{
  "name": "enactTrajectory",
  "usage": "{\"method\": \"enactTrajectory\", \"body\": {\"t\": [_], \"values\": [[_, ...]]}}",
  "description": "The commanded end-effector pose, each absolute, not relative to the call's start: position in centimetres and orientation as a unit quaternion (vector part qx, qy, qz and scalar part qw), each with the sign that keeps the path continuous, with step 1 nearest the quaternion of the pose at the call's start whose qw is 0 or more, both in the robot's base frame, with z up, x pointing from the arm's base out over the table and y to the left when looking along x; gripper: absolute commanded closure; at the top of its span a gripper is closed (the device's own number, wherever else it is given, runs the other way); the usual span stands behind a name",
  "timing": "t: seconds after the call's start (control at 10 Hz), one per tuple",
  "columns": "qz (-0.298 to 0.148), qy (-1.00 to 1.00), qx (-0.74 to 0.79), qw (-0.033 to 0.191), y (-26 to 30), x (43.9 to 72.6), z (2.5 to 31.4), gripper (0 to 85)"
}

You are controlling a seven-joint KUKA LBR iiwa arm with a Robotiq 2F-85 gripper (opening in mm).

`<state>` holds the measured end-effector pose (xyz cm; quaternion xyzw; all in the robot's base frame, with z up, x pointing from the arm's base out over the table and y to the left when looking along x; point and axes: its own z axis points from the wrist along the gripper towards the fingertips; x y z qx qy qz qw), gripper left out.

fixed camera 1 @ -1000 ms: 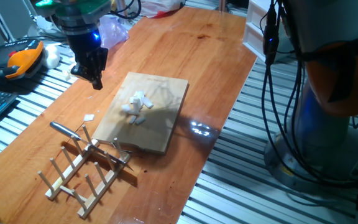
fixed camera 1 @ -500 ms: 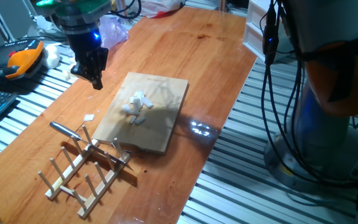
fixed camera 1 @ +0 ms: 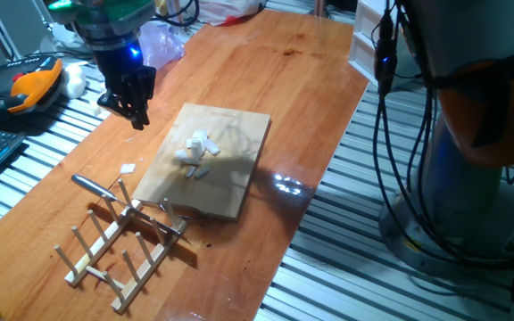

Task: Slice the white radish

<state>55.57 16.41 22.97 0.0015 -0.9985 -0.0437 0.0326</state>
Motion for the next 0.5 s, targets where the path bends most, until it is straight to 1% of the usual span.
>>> {"method": "enactTrajectory", "body": {"t": [0.0,0.1,0.2,0.3,0.4], "values": [[-0.054,-0.998,0.023,0.027,16.54,55.63,22.88,85.0],[-0.052,-0.998,0.034,0.017,16.88,55.67,22.78,85.0],[-0.047,-0.998,0.029,0.027,16.78,55.69,22.80,85.0],[-0.021,-0.998,0.004,0.053,16.78,55.42,23.06,68.0],[0.003,-0.995,-0.036,0.095,17.02,55.09,23.31,34.0]]}}
